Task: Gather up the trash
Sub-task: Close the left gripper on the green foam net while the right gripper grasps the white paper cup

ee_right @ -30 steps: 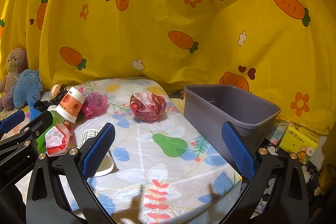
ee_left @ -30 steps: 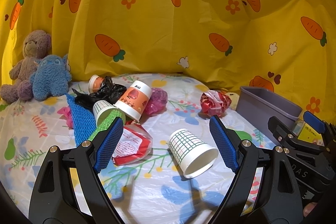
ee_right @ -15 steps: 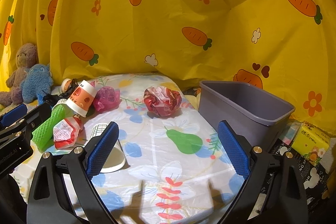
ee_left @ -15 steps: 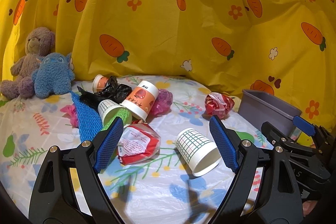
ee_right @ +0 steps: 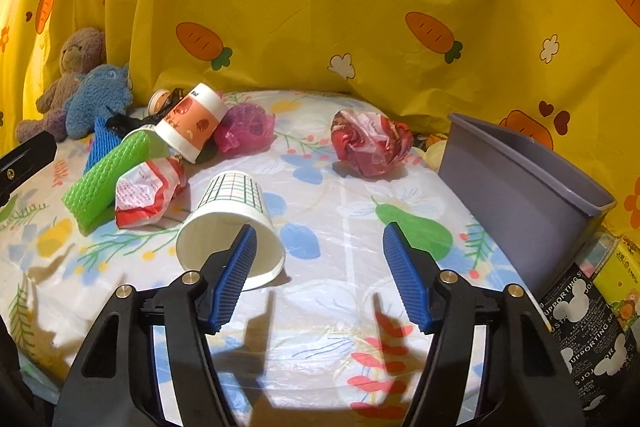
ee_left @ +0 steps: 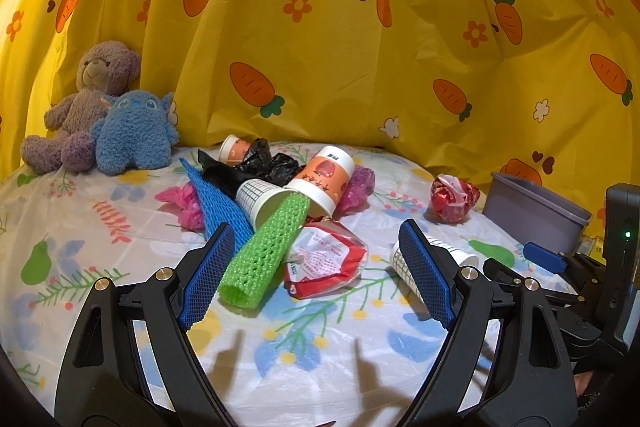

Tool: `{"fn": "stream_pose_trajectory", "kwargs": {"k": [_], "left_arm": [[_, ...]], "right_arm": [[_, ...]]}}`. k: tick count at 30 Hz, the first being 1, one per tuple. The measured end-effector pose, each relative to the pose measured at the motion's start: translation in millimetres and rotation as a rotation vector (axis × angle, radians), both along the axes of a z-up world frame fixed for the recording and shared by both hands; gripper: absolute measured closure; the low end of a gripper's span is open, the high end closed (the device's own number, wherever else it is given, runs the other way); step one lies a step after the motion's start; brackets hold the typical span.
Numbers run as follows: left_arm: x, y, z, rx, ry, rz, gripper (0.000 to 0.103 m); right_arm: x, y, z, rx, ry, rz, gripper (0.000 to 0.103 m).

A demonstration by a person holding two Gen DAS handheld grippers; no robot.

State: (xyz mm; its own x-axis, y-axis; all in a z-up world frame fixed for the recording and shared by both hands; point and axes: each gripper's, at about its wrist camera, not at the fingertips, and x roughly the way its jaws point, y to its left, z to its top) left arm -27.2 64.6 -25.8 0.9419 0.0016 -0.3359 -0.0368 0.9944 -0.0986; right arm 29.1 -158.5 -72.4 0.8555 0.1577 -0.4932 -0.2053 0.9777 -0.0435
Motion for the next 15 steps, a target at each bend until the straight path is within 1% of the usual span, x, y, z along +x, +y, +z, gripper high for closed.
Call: {"fn": "stream_pose_trajectory", "kwargs": {"k": [3,6,8,10,13,15], "left_arm": [[2.4,7.0,-8.7,0.007,0.027,0.015,0.02],[5.6,17.3,-12.7,-0.004,0.043,0.034,0.022],[8.2,23.8,-14.7,-0.005,0.053,0.047,0.024],[11.5,29.9,-17.4,-0.002,0.067,0.054,0.027],[19.5,36.8,-24.1,0.006,0.104,0.059,0.033],[26.7,43.6,-29.7,-0.006,0.141,0.056,0.042]], "right_arm": [[6.8,7.8,-5.9,-0.012,0.022,0.023,0.043],[12.8,13.3,-8.4,-0.019,0.04,0.045,0.05],[17.3,16.8,-10.6,-0.022,0.054,0.056,0.058],[19.8,19.7,-12.3,-0.029,0.059,0.066,0.064],[23.0,23.0,-14.6,-0.038,0.066,0.075,0.075],[24.7,24.9,-15.4,-0.044,0.068,0.08,0.082]]}}
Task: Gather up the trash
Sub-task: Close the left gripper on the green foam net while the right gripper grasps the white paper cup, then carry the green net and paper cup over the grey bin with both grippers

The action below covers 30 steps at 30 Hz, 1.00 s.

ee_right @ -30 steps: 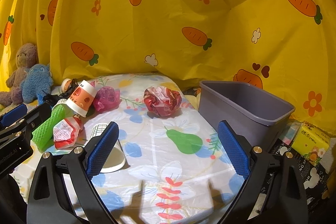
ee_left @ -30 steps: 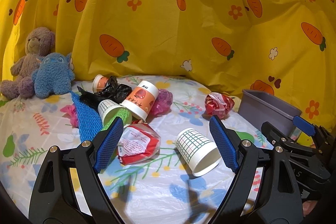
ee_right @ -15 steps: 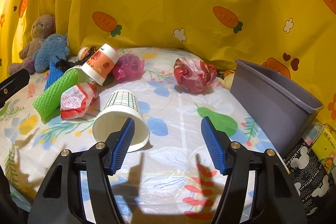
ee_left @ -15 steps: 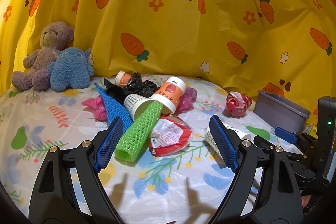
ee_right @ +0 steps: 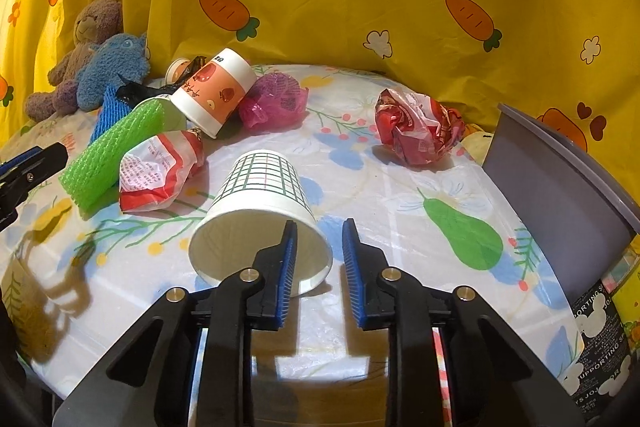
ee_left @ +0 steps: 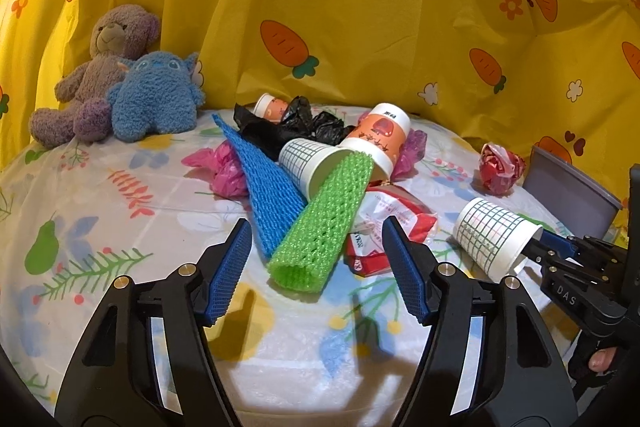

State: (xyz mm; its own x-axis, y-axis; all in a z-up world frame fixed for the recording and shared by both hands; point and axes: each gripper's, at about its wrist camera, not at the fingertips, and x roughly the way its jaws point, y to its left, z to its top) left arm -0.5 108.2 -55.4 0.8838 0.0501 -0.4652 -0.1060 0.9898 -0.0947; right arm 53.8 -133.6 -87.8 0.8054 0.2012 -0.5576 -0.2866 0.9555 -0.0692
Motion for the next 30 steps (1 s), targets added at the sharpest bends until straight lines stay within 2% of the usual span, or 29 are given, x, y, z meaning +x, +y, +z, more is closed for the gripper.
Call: {"fn": "stream_pose_trajectory", "kwargs": {"k": [2,7,9,15,22,30], "left_arm": [[6.9,7.0,-3.9,-0.038,0.036,-0.016,0.049],[20.1,10.9,-9.7,-0.059,0.114,-0.033,0.066],[25.5,10.1,-13.4,-0.06,0.151,-0.037,0.072],[30.6,9.5,-17.3,-0.052,0.195,-0.046,0.087],[27.8,12.8,-12.5,-0.051,0.183,-0.03,0.093],[2.0,19.2,25.5,-0.094,0.051,-0.022,0.093]], "right_arm": [[0.4,1.4,-1.0,-0.006,-0.002,0.004,0.091],[0.5,1.3,-1.3,0.001,-0.006,0.008,0.098],[-0.9,0.8,-0.1,0.005,-0.016,0.008,0.099],[-3.2,-2.9,4.2,0.019,-0.036,0.002,0.099],[-9.4,-7.1,11.6,0.045,-0.058,0.009,0.099],[-19.3,-15.1,27.0,0.083,-0.103,0.012,0.099]]}}
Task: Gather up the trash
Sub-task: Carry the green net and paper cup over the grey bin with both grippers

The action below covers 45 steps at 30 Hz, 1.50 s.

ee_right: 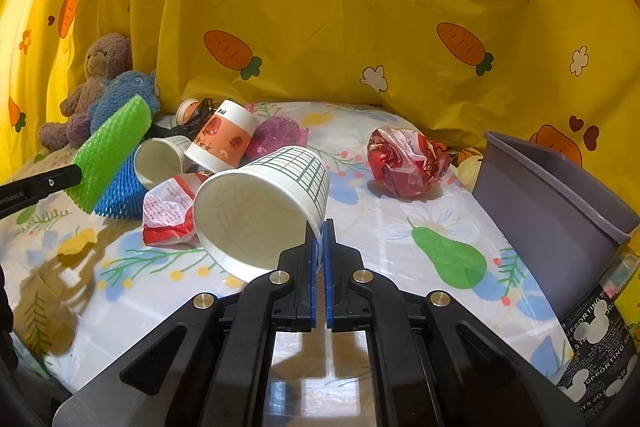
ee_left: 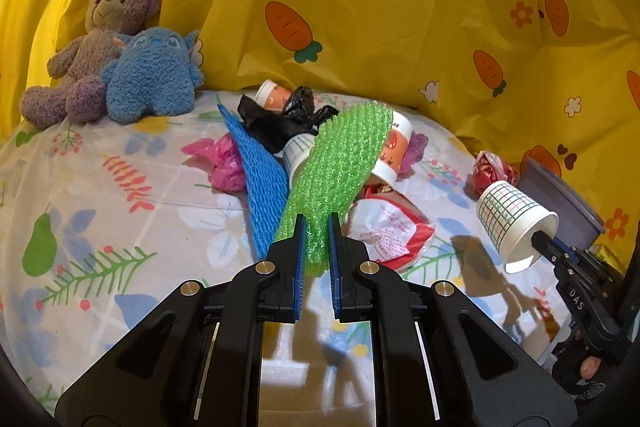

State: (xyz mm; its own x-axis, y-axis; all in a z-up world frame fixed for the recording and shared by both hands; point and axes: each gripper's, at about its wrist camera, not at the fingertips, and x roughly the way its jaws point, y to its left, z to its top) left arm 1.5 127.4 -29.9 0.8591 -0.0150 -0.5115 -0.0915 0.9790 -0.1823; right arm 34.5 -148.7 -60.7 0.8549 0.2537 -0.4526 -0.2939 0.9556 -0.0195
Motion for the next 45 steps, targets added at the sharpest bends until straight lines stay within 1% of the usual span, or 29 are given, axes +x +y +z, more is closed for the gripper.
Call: {"fn": "stream_pose_trajectory", "kwargs": {"k": [6,9,13,16,18,22,25,28,33,36,40,42,45], "left_arm": [[-14.0,-9.0,29.6,-0.021,-0.097,-0.024,0.093],[-14.9,-21.7,41.1,-0.031,-0.128,-0.064,0.093],[-10.6,-49.6,53.6,-0.018,-0.157,-0.125,0.093],[-5.4,-81.4,66.5,-0.019,-0.191,-0.198,0.093],[0.2,-108.1,76.9,-0.022,-0.219,-0.269,0.093],[19.5,-161.8,91.0,-0.042,-0.25,-0.412,0.093],[40.1,-200.3,93.0,-0.045,-0.261,-0.486,0.093],[63.9,-233.5,88.3,-0.06,-0.239,-0.545,0.093],[103.8,-274.3,73.4,-0.089,-0.196,-0.602,0.093],[123.8,-292.2,64.7,-0.115,-0.172,-0.648,0.093],[149.6,-311.5,53.5,-0.165,-0.12,-0.701,0.093],[159.4,-319.6,48.1,-0.191,-0.099,-0.724,0.093],[168.5,-332.5,41.5,-0.205,-0.075,-0.751,0.093]], "right_arm": [[-8.2,-7.7,10.8,0.027,-0.029,-0.005,0.099],[-12.7,-11.5,18.2,0.034,-0.049,-0.014,0.099],[-17.9,-23.1,30.5,0.05,-0.077,-0.031,0.099],[-19.4,-37.4,43.7,0.056,-0.107,-0.068,0.099],[-20.4,-50.3,54.1,0.044,-0.141,-0.112,0.099],[-17.5,-83.3,72.4,0.015,-0.206,-0.235,0.099],[-7.3,-110.0,79.0,0.001,-0.217,-0.322,0.099],[2.8,-135.8,80.4,-0.002,-0.215,-0.396,0.099],[18.1,-171.0,80.7,0.0,-0.199,-0.475,0.099],[26.0,-185.9,77.9,0.011,-0.18,-0.503,0.099],[36.6,-199.6,73.6,0.023,-0.154,-0.534,0.099],[39.6,-205.3,72.0,0.025,-0.147,-0.549,0.099],[43.1,-210.8,69.4,0.022,-0.134,-0.567,0.099]]}}
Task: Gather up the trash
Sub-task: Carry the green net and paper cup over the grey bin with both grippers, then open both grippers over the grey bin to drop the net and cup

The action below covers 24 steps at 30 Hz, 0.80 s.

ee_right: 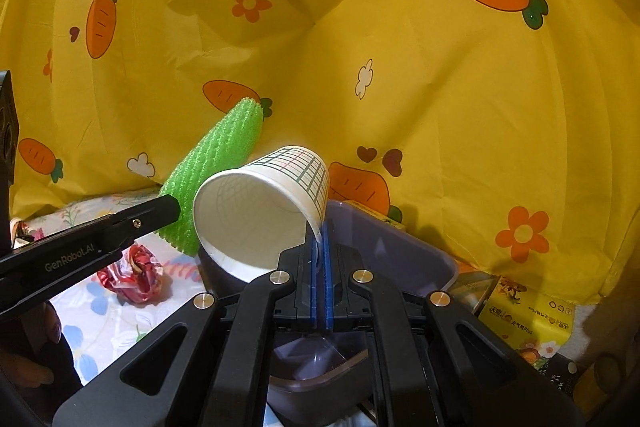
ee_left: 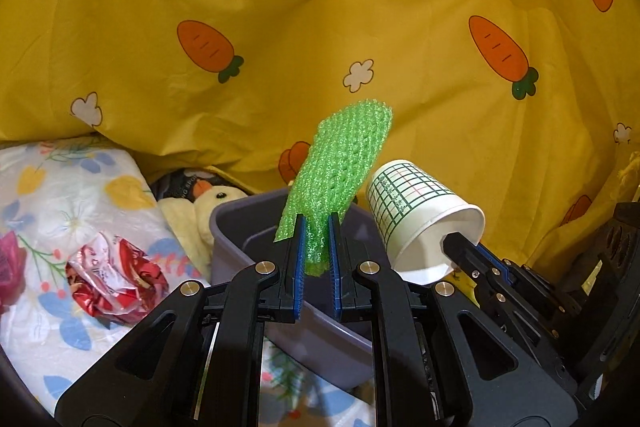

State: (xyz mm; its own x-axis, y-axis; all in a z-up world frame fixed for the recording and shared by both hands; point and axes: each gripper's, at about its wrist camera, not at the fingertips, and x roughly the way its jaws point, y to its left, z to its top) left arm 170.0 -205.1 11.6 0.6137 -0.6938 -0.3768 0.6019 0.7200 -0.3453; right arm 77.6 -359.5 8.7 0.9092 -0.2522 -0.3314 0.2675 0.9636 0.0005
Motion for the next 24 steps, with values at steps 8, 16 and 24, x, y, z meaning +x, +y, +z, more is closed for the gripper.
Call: {"fn": "stream_pose_trajectory", "kwargs": {"k": [8,16,24], "left_arm": [[10.1,-22.0,-17.7,0.004,0.054,-0.067,0.093],[14.8,-29.8,-28.2,-0.003,0.118,-0.122,0.092],[7.4,-6.6,-24.6,0.014,0.066,-0.014,0.038]], "right_arm": [[6.1,-13.6,-11.0,0.018,0.037,-0.031,0.099],[8.9,-17.1,-13.9,0.017,0.052,-0.048,0.099],[12.9,-17.9,-20.3,0.022,0.071,-0.055,0.099]]}}
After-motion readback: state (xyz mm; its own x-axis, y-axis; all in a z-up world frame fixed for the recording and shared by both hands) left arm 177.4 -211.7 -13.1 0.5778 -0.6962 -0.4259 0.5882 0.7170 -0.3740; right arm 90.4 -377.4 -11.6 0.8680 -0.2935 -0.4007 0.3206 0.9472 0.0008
